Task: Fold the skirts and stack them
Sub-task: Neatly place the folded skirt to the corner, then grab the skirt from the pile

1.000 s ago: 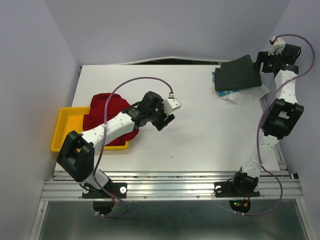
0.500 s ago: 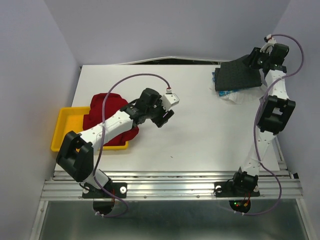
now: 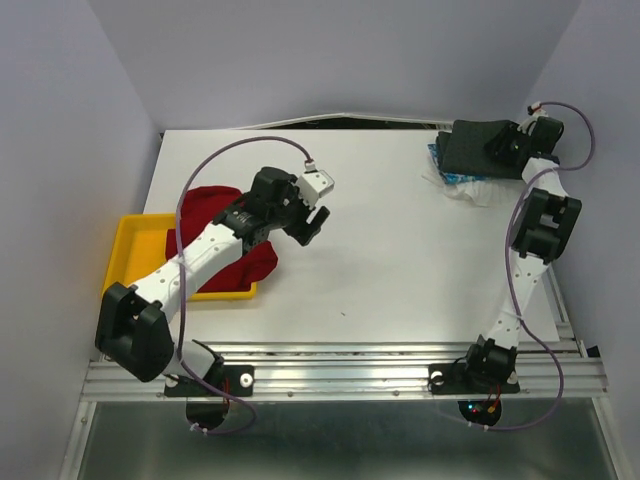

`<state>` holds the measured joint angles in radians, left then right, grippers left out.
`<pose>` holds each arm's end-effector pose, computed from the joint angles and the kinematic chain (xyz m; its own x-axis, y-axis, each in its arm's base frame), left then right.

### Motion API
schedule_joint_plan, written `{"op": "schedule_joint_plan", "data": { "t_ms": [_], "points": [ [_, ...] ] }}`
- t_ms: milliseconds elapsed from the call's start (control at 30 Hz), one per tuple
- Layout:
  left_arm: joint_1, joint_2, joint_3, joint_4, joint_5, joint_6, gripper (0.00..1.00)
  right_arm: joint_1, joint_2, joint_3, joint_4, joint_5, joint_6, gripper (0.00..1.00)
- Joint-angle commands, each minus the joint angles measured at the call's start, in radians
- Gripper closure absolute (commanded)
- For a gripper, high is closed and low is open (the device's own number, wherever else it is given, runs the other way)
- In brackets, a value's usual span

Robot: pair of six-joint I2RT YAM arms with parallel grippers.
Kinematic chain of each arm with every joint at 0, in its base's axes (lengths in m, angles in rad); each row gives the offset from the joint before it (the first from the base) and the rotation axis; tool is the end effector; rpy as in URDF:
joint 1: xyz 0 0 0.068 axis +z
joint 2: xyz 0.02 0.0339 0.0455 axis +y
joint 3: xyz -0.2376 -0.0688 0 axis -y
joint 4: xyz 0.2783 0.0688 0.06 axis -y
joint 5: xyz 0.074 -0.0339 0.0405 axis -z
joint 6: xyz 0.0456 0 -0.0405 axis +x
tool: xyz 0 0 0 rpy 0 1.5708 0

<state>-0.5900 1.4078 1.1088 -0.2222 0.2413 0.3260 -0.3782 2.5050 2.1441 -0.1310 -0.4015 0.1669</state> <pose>0.2994 -0.2136 0.2644 -0.1638 0.4839 -0.8597 0.8074 0.5664 0.1650 0.5594 -0.2031 0.1578 -0.4295 0.3352 -0.8385 0.0924 0.9400 0.3284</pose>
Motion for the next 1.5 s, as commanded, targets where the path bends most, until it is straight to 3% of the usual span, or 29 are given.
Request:
{"op": "schedule_joint_plan", "data": {
  "t_ms": [0,67,133,300,367,533,633,700,833,933,1233,1267,1333,1467],
  "points": [
    [0.057,-0.096,-0.012,0.021,-0.005,-0.025,0.07,-0.042,0.011,-0.044,0.039,0.012,0.019,0.41],
    [0.073,-0.105,-0.004,0.017,0.010,-0.044,0.03,-0.042,-0.017,-0.058,0.041,-0.016,0.022,0.39],
    [0.119,-0.115,0.022,0.006,0.027,-0.080,0.03,-0.042,-0.069,-0.067,0.030,-0.068,0.007,0.25],
    [0.248,-0.092,0.115,-0.051,0.050,-0.168,0.03,-0.042,-0.211,-0.078,-0.044,-0.137,-0.052,0.10],
    [0.335,-0.072,0.170,-0.118,0.131,-0.163,0.02,-0.042,-0.274,-0.107,-0.102,-0.163,-0.104,0.00],
    [0.504,-0.122,0.140,-0.183,0.225,-0.075,0.01,0.015,-0.510,-0.220,-0.328,-0.172,-0.311,0.00],
    [0.585,-0.144,0.109,-0.236,0.148,0.030,0.01,0.068,-0.666,-0.357,-0.420,-0.116,-0.508,0.00],
    [0.697,-0.141,0.095,-0.262,0.130,0.120,0.02,0.114,-0.745,-0.485,-0.432,-0.061,-0.567,0.00],
    [0.826,-0.110,0.047,-0.333,0.057,0.295,0.02,0.124,-0.902,-0.657,-0.386,-0.004,-0.514,0.00],
    [0.927,-0.064,0.010,-0.357,0.056,0.399,0.02,0.124,-0.937,-0.679,-0.470,-0.046,-0.515,0.00],
    [0.980,0.163,-0.093,-0.250,0.108,0.453,0.02,0.124,-0.908,-0.658,-0.613,-0.155,-0.477,0.00],
    [0.980,0.180,-0.096,-0.244,0.121,0.453,0.04,0.124,-0.907,-0.644,-0.616,-0.152,-0.475,0.00],
    [0.981,0.212,-0.095,-0.240,0.167,0.452,0.18,0.124,-0.908,-0.639,-0.618,-0.140,-0.477,0.00],
    [0.983,0.205,-0.067,-0.281,0.251,0.453,0.59,0.124,-0.908,-0.619,-0.631,-0.145,-0.478,0.00]
  ]
}}
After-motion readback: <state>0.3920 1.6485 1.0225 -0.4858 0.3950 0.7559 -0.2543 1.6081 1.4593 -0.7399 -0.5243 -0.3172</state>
